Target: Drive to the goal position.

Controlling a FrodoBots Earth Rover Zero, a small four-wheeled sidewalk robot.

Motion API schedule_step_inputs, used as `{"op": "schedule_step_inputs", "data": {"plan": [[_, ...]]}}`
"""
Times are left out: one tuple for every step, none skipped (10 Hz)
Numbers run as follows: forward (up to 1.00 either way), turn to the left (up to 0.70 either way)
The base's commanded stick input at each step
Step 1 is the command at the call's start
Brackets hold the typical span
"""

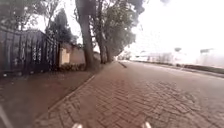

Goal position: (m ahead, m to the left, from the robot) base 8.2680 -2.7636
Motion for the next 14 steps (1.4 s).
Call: {"op": "schedule_step_inputs", "data": {"plan": [[0.7,0.0],[0.7,0.0],[0.7,0.0],[0.7,0.0],[0.7,0.0],[0.7,0.0],[0.7,0.0],[0.7,0.0],[0.7,0.0],[0.7,0.0],[0.7,0.0],[0.7,0.0],[0.7,0.0],[0.7,-0.14]]}}
